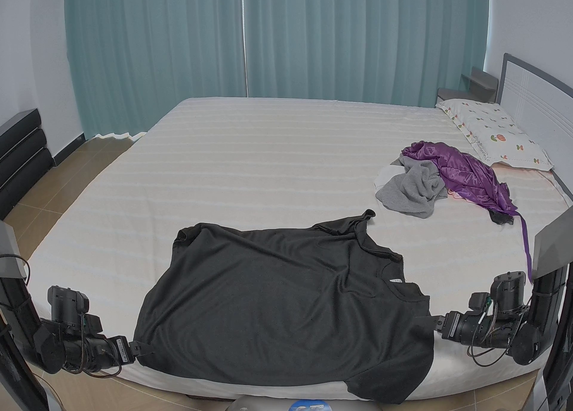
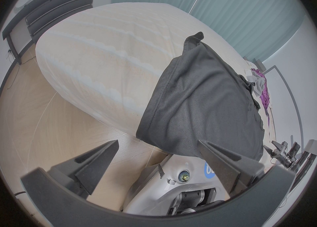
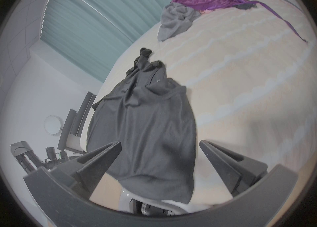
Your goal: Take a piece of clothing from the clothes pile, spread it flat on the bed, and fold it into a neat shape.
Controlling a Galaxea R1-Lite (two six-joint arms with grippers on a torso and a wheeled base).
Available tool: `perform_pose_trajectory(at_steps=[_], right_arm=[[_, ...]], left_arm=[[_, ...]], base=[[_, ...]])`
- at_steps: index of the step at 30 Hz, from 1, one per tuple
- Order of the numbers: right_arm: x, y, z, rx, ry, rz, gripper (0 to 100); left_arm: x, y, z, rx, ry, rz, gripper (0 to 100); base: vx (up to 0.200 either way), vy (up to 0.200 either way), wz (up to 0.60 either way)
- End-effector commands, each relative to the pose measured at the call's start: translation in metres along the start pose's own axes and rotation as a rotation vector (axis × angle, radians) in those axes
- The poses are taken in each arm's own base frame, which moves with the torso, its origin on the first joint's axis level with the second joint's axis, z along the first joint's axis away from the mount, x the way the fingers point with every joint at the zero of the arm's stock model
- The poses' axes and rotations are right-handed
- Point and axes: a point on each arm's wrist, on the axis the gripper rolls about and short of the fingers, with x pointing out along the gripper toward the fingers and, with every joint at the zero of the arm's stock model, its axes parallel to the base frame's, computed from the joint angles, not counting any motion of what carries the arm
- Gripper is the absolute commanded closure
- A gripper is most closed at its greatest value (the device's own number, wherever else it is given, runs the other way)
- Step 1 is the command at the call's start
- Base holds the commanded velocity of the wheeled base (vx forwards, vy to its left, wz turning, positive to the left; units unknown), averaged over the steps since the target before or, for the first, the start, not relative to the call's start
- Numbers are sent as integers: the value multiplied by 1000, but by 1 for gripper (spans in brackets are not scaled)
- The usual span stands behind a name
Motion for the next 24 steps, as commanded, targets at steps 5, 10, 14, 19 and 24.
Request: perform_pose_trajectory(at_steps=[5, 10, 14, 19, 24], right_arm=[[32, -23, -9, 42, 4, -78, 0], [35, -24, -6, 70, -8, -73, 100], [27, -21, -5, 86, -19, -71, 100], [15, -20, -8, 99, -9, -84, 100], [10, -21, -4, 123, -37, -89, 100]], left_arm=[[-2, -1, 4, -11, -29, -8, 0], [-2, -2, 5, -8, -35, -12, 0], [-2, -2, 5, -14, -34, -16, 0], [-2, -2, 5, -16, -34, -16, 0], [-2, -3, 8, -43, -47, -22, 0]], base=[[0, 0, 0], [0, 0, 0], [0, 0, 0], [0, 0, 0], [0, 0, 0]])
